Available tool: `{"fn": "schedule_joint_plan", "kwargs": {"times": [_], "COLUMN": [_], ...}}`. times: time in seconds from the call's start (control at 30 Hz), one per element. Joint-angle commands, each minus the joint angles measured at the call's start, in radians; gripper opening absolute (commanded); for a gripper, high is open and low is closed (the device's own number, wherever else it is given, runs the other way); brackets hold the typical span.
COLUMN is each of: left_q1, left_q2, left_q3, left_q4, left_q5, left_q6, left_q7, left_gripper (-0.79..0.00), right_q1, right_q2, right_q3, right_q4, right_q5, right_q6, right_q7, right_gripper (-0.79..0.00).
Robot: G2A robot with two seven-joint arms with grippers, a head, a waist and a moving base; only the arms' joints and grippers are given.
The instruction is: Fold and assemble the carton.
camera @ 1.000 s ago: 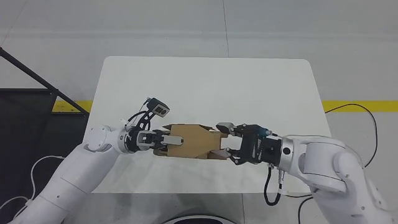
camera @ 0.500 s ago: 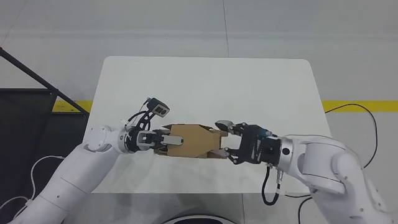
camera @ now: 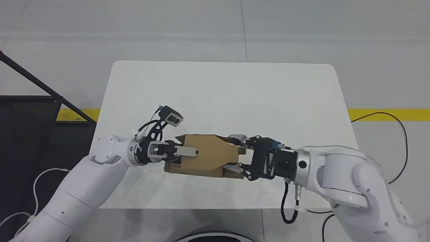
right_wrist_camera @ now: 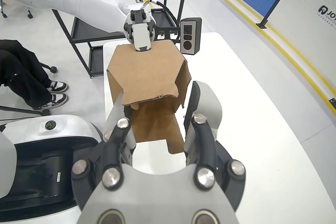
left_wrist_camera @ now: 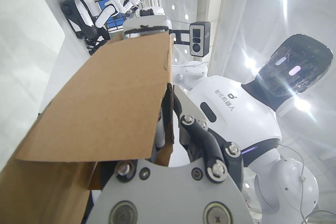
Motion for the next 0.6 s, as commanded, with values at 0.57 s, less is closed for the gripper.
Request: {"fn": "schedule_joint_plan", "kwargs": {"times": [0.57], "left_q1": [0.0], "left_q2": [0.0], "left_q3": [0.0], "left_q4": [0.0], "left_q5": [0.0], "left_q6": [0.0], "left_q7": [0.0], "left_gripper": [-0.785], "right_q1": [0.032], "right_q2": [0.001], "right_q3": [-0.034], "right_q4": [-0.02], "right_q5": [0.025], "right_q6": [-0.016], "right_q7": [0.038], "right_gripper": [-0.428]}}
